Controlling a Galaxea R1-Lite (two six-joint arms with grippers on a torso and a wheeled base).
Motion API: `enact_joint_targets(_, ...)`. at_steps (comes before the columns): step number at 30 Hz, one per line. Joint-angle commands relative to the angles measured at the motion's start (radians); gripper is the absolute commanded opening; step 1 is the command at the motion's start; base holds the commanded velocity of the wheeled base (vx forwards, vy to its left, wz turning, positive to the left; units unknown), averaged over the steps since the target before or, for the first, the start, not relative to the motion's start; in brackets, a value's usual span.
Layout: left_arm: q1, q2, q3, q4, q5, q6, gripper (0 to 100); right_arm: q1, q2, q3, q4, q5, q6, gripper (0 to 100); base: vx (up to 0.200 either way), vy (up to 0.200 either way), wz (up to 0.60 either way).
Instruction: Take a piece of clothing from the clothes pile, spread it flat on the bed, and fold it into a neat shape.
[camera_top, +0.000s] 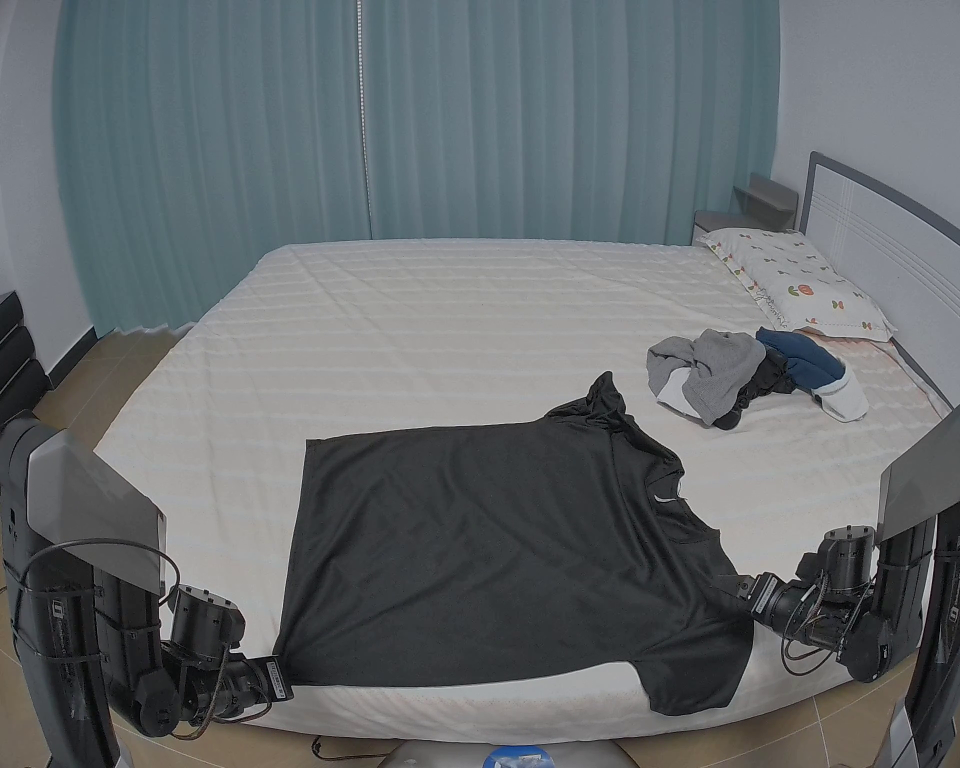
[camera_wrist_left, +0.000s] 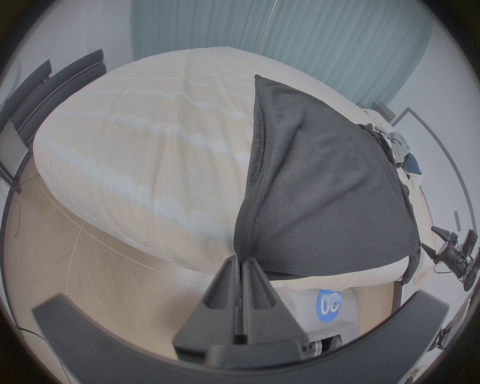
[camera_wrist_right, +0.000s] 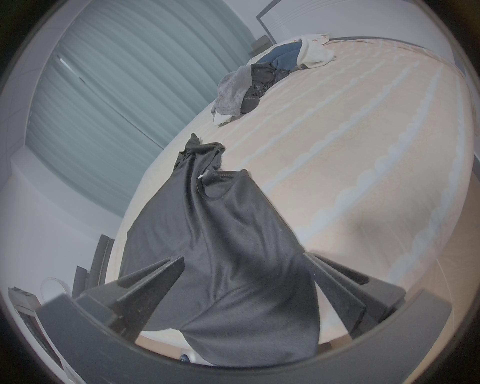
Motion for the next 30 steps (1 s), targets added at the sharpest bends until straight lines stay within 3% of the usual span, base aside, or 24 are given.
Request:
enact_joint_targets(1,0.003,0.002,0.018,0.000,0.000,0.000,0,-0.002,0.005,0.028,-0.009,-0.001,-0.018,100,0.000,0.000,0.00)
enact_joint_targets(14,0.003,0.017,0.018,-0.007,-0.004,0.000,0,-0.002,0.108,0.015,-0.009,0.004,-0.062,100,0.000,0.000,0.00)
enact_joint_targets(15,0.003,0.017,0.018,-0.007,-0.004,-0.002,0,-0.002,0.108,0.015,-0.009,0.002,-0.064,0,0.000,0.000,0.00)
enact_joint_targets(18,0.003,0.017,0.018,-0.007,-0.004,0.000,0,-0.001,0.099,0.023,-0.009,0.001,-0.072,0,0.000,0.000,0.00)
enact_joint_targets(23,0.003,0.015,0.018,-0.008,-0.003,0.001,0,-0.004,0.068,0.081,-0.009,0.001,-0.167,0,0.000,0.000,0.00)
enact_joint_targets(30,0.008,0.011,0.018,-0.005,0.000,0.006,0,-0.004,0.024,0.103,0.012,-0.030,-0.182,0,0.000,0.000,0.00)
